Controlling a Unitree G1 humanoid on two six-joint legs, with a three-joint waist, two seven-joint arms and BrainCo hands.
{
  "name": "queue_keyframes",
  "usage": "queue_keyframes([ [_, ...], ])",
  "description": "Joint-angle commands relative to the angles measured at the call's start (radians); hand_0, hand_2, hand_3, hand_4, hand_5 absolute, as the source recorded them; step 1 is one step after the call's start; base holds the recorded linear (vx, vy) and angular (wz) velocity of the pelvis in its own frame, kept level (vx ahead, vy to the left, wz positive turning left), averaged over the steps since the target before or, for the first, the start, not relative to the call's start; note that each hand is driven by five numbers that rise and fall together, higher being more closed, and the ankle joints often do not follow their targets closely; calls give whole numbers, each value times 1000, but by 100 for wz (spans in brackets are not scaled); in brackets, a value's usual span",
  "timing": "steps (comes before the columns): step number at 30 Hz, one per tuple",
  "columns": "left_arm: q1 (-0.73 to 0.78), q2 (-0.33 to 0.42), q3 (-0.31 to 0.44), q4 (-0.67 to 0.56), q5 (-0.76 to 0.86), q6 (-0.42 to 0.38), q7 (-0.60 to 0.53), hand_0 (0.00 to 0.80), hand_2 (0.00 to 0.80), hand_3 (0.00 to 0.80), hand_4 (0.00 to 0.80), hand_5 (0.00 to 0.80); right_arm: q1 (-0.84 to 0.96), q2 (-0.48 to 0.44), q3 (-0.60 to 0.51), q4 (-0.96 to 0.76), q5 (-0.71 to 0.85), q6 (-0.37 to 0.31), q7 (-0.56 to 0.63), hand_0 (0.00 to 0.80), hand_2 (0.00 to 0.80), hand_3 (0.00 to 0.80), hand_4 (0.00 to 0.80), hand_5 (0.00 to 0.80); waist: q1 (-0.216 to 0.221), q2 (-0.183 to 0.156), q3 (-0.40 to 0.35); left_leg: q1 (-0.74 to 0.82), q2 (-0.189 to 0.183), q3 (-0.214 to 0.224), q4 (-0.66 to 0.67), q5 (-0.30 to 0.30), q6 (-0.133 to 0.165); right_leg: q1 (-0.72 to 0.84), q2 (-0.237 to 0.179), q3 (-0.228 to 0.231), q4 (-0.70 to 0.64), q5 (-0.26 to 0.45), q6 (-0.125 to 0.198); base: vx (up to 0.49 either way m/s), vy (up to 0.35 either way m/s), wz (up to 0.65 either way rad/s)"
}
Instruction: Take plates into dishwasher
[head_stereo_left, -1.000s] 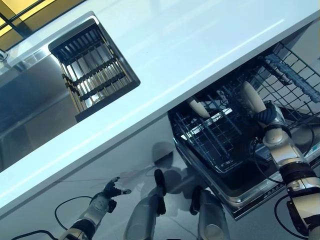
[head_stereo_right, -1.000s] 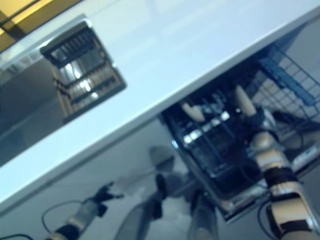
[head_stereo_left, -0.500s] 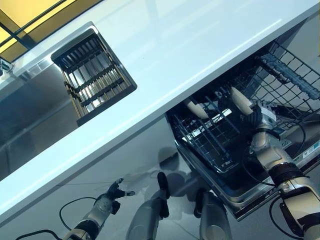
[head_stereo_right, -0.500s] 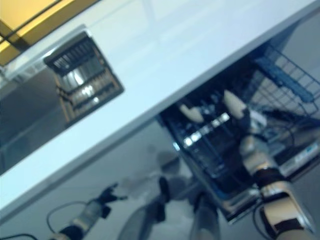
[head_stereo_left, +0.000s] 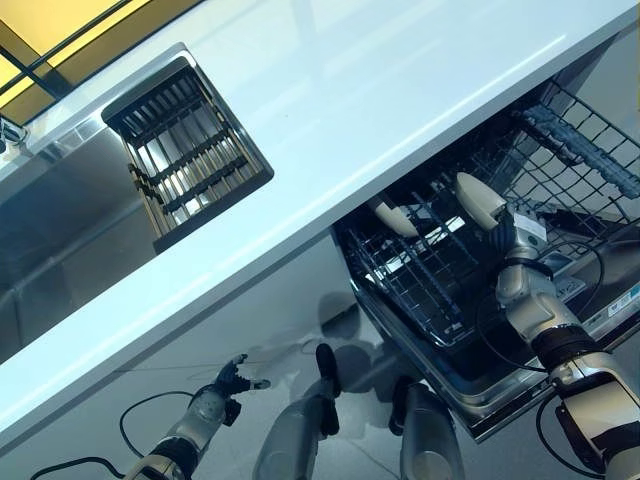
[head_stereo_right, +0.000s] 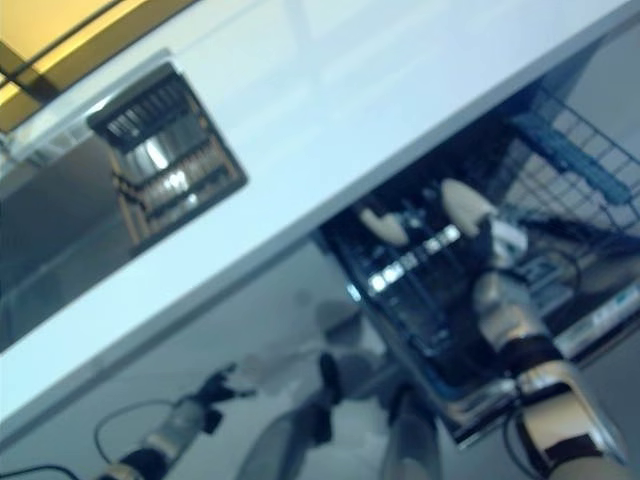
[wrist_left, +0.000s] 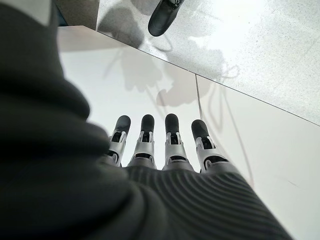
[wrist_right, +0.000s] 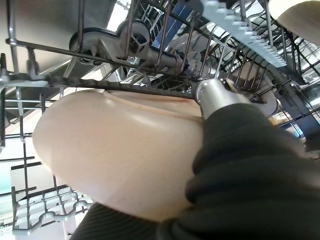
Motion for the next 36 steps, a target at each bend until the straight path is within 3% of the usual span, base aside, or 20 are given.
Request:
queue_keyframes([
  [1, -56, -19, -16, 39, -10, -9, 21, 0, 0, 0, 0, 0, 11, 79, 78, 26, -3, -6, 29, 800, 800, 800, 800, 800, 23, -5, 37, 33, 26, -39, -1, -90, -67, 65, 36, -42, -65, -32, -76, 0, 0, 0],
  [15, -57, -27, -18, 45, -11, -14, 20, 0, 0, 0, 0, 0, 21, 97, 81, 31, 23, 5, 13, 800, 800, 800, 800, 800, 20, 6, 36, 34, 23, -39, -4, -88, -67, 63, 34, -39, -64, -34, -79, 0, 0, 0],
  [17, -55, -29, -18, 46, -10, -15, 22, 0, 0, 0, 0, 0, 25, 98, 76, 27, 32, 7, 11, 69, 69, 69, 69, 69, 19, 5, 37, 35, 23, -38, -3, -89, -68, 63, 34, -39, -63, -36, -80, 0, 0, 0],
  [18, -55, -30, -19, 45, -10, -14, 23, 0, 0, 0, 0, 0, 26, 99, 74, 26, 27, 7, 12, 0, 0, 0, 0, 0, 19, 5, 36, 36, 23, -38, -4, -89, -68, 63, 34, -39, -63, -35, -80, 0, 0, 0],
  [36, -48, -37, -10, 54, -6, -13, 23, 0, 0, 0, 0, 0, 53, 105, 61, -8, 40, -1, -40, 0, 0, 0, 0, 0, 9, 1, 32, 43, 28, -30, -3, -91, -68, 69, 37, -34, -69, -33, -81, 0, 0, 0],
])
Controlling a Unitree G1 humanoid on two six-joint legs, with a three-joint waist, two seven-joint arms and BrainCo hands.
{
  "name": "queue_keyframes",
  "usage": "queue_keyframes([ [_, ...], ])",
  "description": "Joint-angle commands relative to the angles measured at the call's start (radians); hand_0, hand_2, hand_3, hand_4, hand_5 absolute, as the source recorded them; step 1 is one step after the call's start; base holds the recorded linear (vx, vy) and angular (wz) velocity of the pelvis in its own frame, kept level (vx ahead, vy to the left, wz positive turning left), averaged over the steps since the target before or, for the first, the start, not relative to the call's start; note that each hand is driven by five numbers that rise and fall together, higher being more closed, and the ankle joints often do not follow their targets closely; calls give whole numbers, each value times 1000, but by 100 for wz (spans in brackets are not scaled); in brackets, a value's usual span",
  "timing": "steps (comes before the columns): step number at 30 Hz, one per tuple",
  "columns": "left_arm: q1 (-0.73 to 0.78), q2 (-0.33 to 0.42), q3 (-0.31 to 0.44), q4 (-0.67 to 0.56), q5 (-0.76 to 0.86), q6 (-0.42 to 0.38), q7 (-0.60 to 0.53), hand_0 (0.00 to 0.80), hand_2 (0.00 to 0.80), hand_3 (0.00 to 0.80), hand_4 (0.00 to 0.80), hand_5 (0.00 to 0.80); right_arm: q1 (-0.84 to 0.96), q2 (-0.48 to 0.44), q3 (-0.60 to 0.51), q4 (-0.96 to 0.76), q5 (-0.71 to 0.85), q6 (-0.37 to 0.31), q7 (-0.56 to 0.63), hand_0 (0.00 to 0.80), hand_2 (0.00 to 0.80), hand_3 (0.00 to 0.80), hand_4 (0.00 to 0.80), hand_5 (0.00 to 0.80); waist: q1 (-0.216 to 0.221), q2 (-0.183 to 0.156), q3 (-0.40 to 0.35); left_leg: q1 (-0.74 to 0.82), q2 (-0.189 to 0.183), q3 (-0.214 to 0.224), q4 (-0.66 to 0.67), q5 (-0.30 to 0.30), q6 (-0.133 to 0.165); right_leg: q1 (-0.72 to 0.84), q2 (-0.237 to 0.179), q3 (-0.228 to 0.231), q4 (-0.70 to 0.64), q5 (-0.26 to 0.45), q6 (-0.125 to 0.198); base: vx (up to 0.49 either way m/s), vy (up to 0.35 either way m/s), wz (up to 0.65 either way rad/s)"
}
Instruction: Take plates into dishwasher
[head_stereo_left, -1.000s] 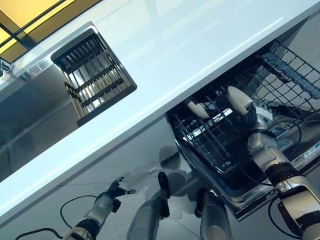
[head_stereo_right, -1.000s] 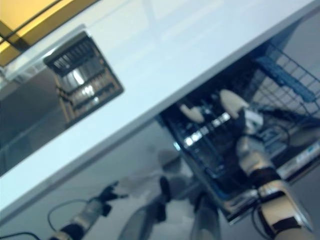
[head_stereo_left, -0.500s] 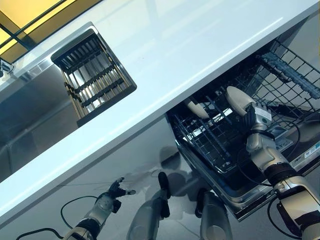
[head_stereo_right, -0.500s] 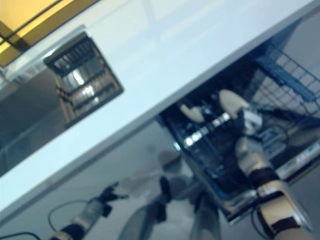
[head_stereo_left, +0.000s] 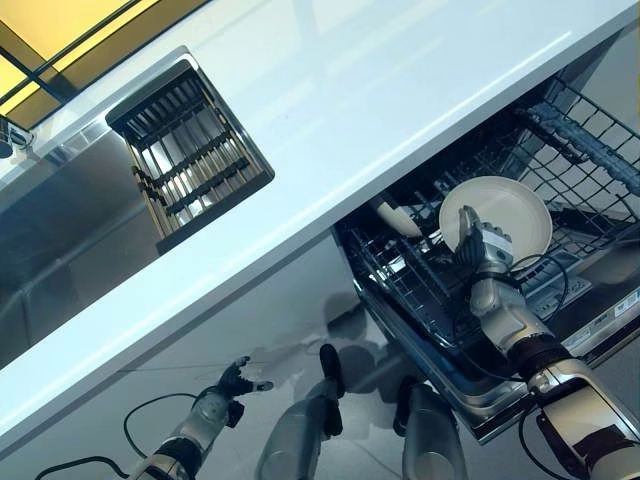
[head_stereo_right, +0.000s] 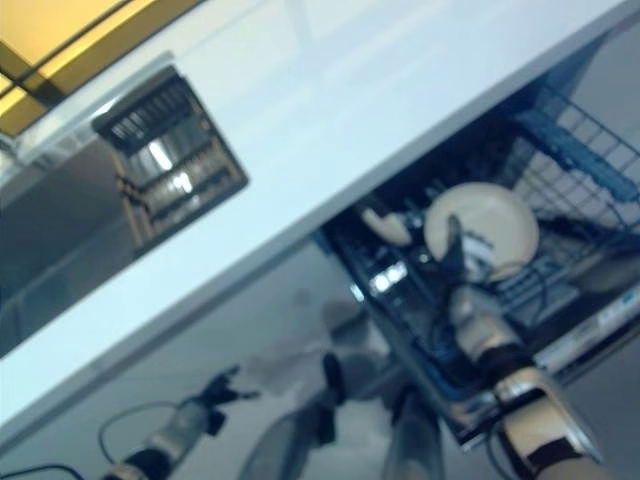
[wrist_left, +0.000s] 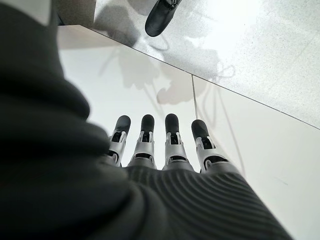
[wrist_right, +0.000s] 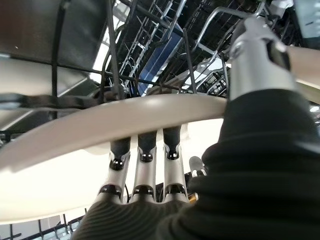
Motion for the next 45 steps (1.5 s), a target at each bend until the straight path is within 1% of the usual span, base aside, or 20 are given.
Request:
queue_keyframes([
  [1, -41, -6, -8, 26, -6, -14, 23, 0, 0, 0, 0, 0, 19, 19, 12, -21, 26, -9, -21, 0, 0, 0, 0, 0, 9, -16, 35, 44, 29, -30, -2, -91, -67, 71, 39, -33, -70, -33, -81, 0, 0, 0],
  [11, -22, -8, 7, 26, -6, -17, 28, 0, 0, 0, 0, 0, 58, 17, -16, -68, 45, -28, -51, 0, 0, 0, 0, 0, 6, -26, 29, 56, 34, -27, -7, -94, -68, 87, 45, -33, -84, -30, -80, 0, 0, 0],
  [16, -5, -7, 20, 24, -3, -20, 32, 0, 0, 0, 0, 0, 91, 14, -51, -113, 64, -74, -93, 0, 0, 0, 0, 0, 3, -36, 26, 62, 40, -24, -7, -96, -67, 100, 51, -34, -94, -27, -81, 0, 0, 0],
  [19, 9, -6, 32, 23, 0, -21, 38, 0, 0, 0, 0, 0, 124, 4, -79, -179, 28, -102, -107, 0, 0, 0, 0, 0, -4, -48, 25, 64, 44, -18, -4, -100, -65, 103, 55, -31, -96, -25, -78, 0, 1, -1],
  [24, 42, 7, 76, 15, 25, -20, 41, 0, 0, 0, 0, 0, 229, -21, -142, -319, -35, -175, -139, 0, 0, 0, 0, 0, -18, -82, 14, 79, 60, -1, -11, -105, -62, 126, 73, -27, -133, -8, -67, 3, -4, -5],
  [28, 62, 16, 101, 6, 40, -13, 42, 0, 0, 0, 0, 0, 292, -39, -196, -391, -61, -223, -160, 0, 0, 0, 0, 0, -27, -107, 3, 93, 72, 11, -12, -114, -60, 149, 87, -23, -169, 7, -61, 4, -8, -6],
  [29, 69, 19, 110, 6, 44, -12, 42, 0, 0, 0, 0, 0, 317, -54, -221, -421, -57, -251, -172, 0, 0, 0, 0, 0, -33, -119, -3, 98, 78, 18, -10, -119, -60, 160, 92, -21, -183, 12, -58, 11, -5, -4],
  [34, 92, 19, 135, 15, 62, -17, 40, 0, 0, 0, 0, 0, 398, -90, -310, -519, -64, -325, -243, 0, 0, 0, 0, 0, -49, -146, -27, 122, 94, 40, -9, -131, -61, 202, 114, -14, -249, 39, -49, 18, 11, -11],
  [37, 111, 14, 147, 19, 73, -18, 42, 0, 0, 0, 0, 0, 451, -107, -372, -574, -56, -360, -271, 0, 0, 0, 0, 0, -57, -161, -43, 145, 100, 46, -4, -149, -69, 240, 128, 7, -302, 59, -33, 51, 36, -9],
  [38, 113, 13, 148, 21, 74, -18, 42, 0, 0, 0, 0, 0, 457, -107, -379, -579, -56, -365, -272, 0, 0, 0, 0, 0, -59, -162, -46, 148, 102, 49, -4, -151, -68, 243, 130, 7, -307, 61, -34, 34, 27, -13],
  [41, 130, 6, 160, 35, 89, -17, 38, 0, 0, 0, 0, 0, 503, -124, -455, -620, -25, -411, -293, 0, 0, 0, 0, 0, -73, -179, -76, 168, 109, 66, -1, -166, -67, 275, 141, 18, -361, 85, -27, 46, 39, -21],
  [42, 133, 5, 159, 36, 90, -16, 38, 0, 0, 0, 0, 0, 513, -126, -467, -630, -15, -413, -291, 0, 0, 0, 0, 0, -73, -180, -80, 171, 111, 69, 0, -168, -68, 281, 143, 20, -369, 89, -27, 59, 52, -11],
  [45, 152, -3, 164, 44, 92, -17, 36, 0, 0, 0, 0, 0, 541, -129, -534, -677, 39, -449, -299, 0, 0, 0, 0, 0, -83, -187, -107, 188, 113, 80, 5, -180, -68, 306, 150, 31, -404, 104, -21, 59, 60, -17],
])
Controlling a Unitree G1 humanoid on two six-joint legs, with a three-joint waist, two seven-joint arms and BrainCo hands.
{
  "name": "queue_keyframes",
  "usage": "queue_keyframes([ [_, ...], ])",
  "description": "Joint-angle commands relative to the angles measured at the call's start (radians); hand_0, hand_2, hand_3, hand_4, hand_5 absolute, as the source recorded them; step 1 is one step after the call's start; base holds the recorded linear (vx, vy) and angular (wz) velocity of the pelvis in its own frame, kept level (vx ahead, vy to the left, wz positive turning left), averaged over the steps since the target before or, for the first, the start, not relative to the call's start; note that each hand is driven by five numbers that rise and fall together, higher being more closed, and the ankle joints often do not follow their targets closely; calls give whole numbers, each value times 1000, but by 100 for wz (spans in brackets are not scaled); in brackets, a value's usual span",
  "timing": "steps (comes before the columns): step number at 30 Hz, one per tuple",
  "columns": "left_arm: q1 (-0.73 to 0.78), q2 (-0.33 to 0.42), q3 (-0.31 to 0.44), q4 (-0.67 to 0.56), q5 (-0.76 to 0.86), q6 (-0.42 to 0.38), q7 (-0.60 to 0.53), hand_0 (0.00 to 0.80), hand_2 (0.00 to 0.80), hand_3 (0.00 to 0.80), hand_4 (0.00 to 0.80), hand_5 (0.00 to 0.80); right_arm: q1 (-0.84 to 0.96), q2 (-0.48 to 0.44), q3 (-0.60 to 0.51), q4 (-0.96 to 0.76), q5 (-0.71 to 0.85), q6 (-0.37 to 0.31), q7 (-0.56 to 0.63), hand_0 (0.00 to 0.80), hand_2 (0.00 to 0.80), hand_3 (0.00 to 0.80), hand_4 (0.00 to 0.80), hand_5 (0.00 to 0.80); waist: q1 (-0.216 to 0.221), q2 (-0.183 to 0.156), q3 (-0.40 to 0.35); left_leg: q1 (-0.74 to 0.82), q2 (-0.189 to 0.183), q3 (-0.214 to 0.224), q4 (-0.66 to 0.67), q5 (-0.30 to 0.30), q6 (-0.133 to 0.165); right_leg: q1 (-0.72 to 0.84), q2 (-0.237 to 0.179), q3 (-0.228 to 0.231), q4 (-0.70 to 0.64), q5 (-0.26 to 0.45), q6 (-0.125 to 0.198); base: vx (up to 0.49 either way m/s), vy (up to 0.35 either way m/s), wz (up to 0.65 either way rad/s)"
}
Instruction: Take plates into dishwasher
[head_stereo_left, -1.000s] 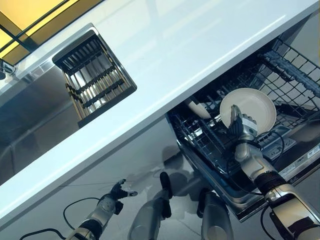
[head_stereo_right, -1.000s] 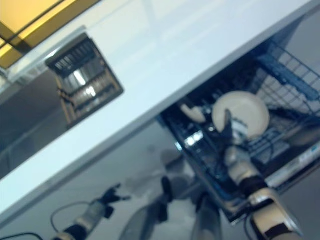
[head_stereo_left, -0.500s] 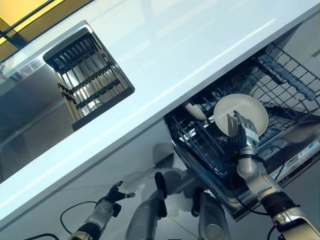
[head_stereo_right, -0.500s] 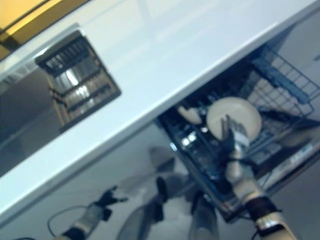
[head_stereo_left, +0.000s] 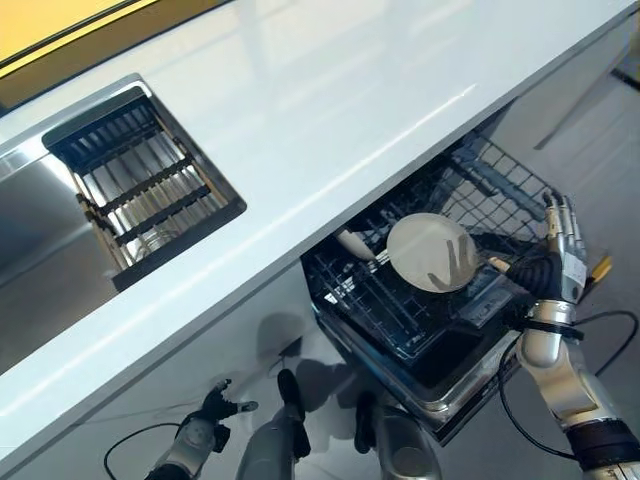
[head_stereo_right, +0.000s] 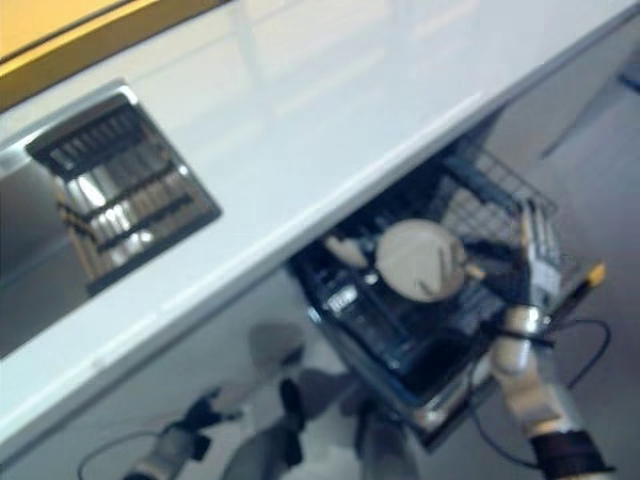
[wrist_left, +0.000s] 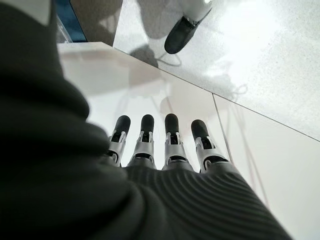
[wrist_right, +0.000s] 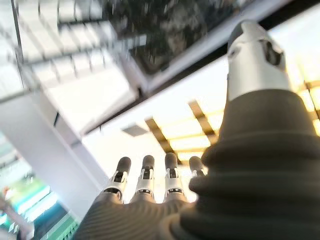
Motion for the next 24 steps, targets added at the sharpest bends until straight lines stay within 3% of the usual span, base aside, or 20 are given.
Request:
queue_keyframes([
  [1, 15, -5, 24, 31, 34, -11, 16, 0, 0, 0, 0, 0, -4, -57, -73, -94, 78, -96, -54, 0, 0, 0, 0, 0, -26, -10, -65, 47, 47, 7, 39, -153, -43, 138, 49, -26, -205, 33, -33, 45, 62, -19],
  [12, 30, -32, 18, 60, 13, 5, 21, 0, 0, 0, 0, 0, 55, 89, -209, -99, 516, -204, 3, 0, 0, 0, 0, 0, -50, -13, -135, 102, 44, 49, 8, -162, -46, 192, 61, -4, -274, 61, -23, 34, 48, -10],
  [15, 41, -36, 15, 74, 12, 4, 24, 0, 0, 0, 0, 0, 67, 164, -229, -32, 734, -220, 92, 0, 0, 0, 0, 0, -54, -10, -159, 112, 41, 55, 0, -162, -46, 204, 63, -6, -287, 65, -23, 11, 6, 0],
  [19, 44, -34, 7, 76, 11, 15, 21, 0, 0, 0, 0, 0, 76, 217, -235, 60, 954, -181, 229, 0, 0, 0, 0, 0, -52, -6, -175, 123, 38, 55, -8, -159, -49, 216, 63, -10, -297, 67, -25, 21, -6, -3],
  [21, 43, -27, -2, 70, 13, 24, 17, 0, 0, 0, 0, 0, 75, 231, -228, 142, 1058, -126, 287, 0, 0, 0, 0, 0, -46, -4, -180, 125, 36, 52, -10, -155, -50, 224, 64, -14, -308, 73, -28, -4, -40, 0],
  [24, 36, -18, -14, 74, 8, 26, 15, 0, 0, 0, 0, 0, 66, 232, -211, 261, 1088, -88, 319, 0, 0, 0, 0, 0, -40, 1, -183, 125, 36, 47, -13, -149, -54, 230, 68, -17, -319, 80, -31, -19, -47, 1],
])
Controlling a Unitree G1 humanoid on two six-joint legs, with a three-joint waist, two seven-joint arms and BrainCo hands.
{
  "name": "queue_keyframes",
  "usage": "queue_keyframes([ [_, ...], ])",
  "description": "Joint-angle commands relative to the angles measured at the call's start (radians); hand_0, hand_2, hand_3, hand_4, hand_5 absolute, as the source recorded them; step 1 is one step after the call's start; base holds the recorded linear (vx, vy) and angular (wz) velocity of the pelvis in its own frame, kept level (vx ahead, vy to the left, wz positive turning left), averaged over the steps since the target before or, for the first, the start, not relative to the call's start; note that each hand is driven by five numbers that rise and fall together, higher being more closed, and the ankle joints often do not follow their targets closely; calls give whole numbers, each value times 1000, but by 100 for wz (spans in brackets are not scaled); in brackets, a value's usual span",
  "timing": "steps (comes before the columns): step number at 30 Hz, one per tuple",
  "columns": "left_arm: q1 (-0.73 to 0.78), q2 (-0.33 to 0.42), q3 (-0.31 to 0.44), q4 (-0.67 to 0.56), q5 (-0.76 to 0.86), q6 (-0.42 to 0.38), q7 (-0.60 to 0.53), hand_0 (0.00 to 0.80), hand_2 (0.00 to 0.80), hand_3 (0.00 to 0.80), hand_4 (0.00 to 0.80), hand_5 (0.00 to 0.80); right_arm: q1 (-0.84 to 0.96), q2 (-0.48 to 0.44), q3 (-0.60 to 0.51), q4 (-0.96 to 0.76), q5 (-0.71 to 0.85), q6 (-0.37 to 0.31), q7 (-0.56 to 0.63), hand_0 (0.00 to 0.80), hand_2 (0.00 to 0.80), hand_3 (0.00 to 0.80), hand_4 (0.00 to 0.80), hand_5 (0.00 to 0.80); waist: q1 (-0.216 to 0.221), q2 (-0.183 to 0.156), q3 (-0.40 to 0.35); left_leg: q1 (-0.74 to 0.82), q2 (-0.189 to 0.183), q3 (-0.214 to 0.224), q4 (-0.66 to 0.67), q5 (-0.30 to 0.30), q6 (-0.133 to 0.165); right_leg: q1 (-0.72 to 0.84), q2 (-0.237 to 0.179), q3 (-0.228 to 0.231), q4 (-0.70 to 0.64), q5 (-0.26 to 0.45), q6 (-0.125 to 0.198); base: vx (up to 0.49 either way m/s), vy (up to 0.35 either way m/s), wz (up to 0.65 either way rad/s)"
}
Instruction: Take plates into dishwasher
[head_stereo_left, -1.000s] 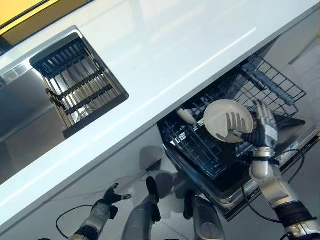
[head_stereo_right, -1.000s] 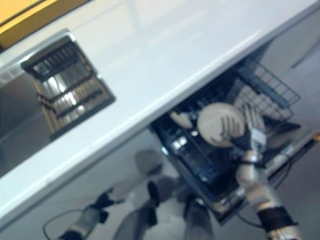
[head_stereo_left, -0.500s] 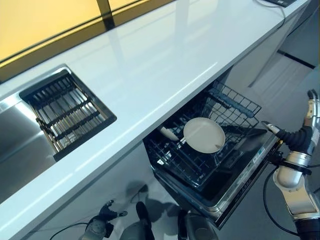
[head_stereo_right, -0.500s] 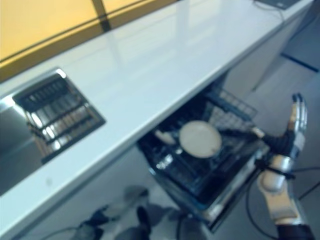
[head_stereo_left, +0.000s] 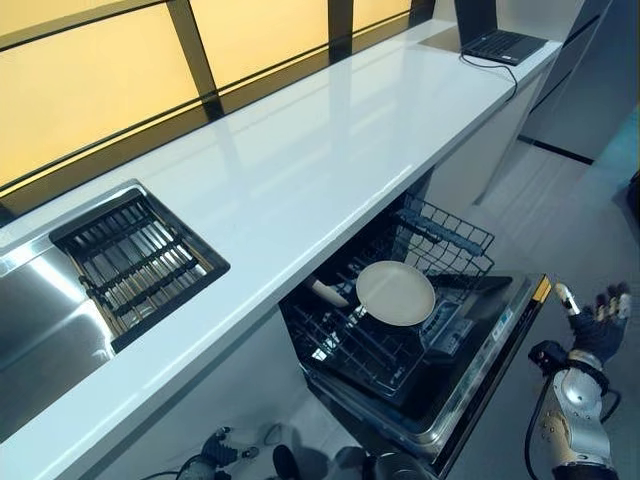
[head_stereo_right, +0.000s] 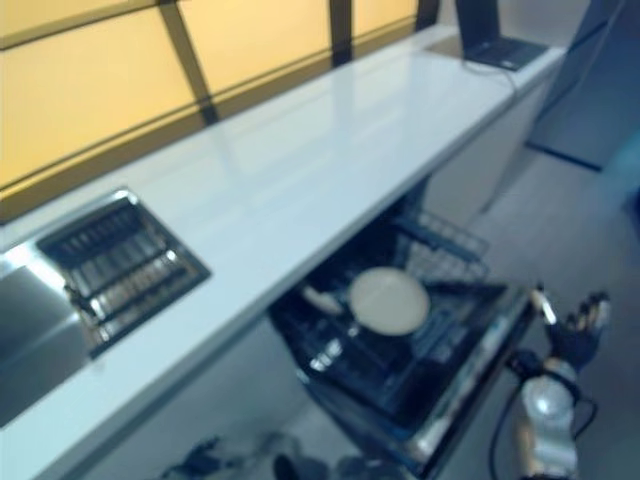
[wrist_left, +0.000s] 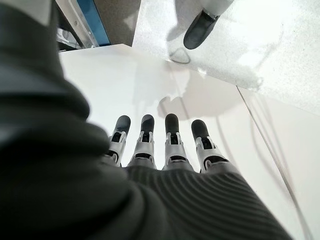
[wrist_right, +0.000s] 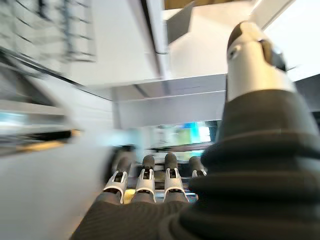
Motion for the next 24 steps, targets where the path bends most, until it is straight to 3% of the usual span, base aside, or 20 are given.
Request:
queue_keyframes([
  [1, -50, 35, -9, 6, 7, 1, 15, 0, 0, 0, 0, 0, -49, -1, -34, 52, 49, 23, 47, 0, 0, 0, 0, 0, 11, -38, 30, 39, 22, -3, 21, -126, -42, 148, 37, -52, -231, 59, -44, -20, -43, 2],
  [9, -60, 52, -24, 4, 10, 7, 5, 0, 0, 0, 0, 0, -78, -4, 22, 316, 11, 80, 52, 0, 0, 0, 0, 0, 28, -14, 35, 28, 16, -23, 24, -117, -43, 150, 34, -64, -217, 50, -53, -10, -54, 1],
  [12, -66, 54, -34, 9, 8, 0, -5, 0, 0, 0, 0, 0, -91, -11, 12, 445, 34, 66, 97, 0, 0, 0, 0, 0, 36, 2, 41, 14, 17, -38, 41, -108, -47, 143, 28, -72, -186, 33, -63, -5, -59, 3],
  [19, -89, 31, -69, 12, -18, -16, -16, 0, 0, 0, 0, 0, -128, -58, -34, 659, 87, 66, 126, 0, 0, 0, 0, 0, 40, 78, 83, -28, 16, -74, 84, -50, -67, 101, -1, -95, -67, -23, -95, -19, -47, 11],
  [24, -104, 13, -90, -14, -60, -33, -13, 0, 0, 0, 0, 0, -165, -112, -35, 670, 90, 78, 155, 0, 0, 0, 0, 0, 32, 141, 129, -78, 5, -87, 114, -12, -74, 28, -40, -118, 36, -66, -115, -105, -43, 13],
])
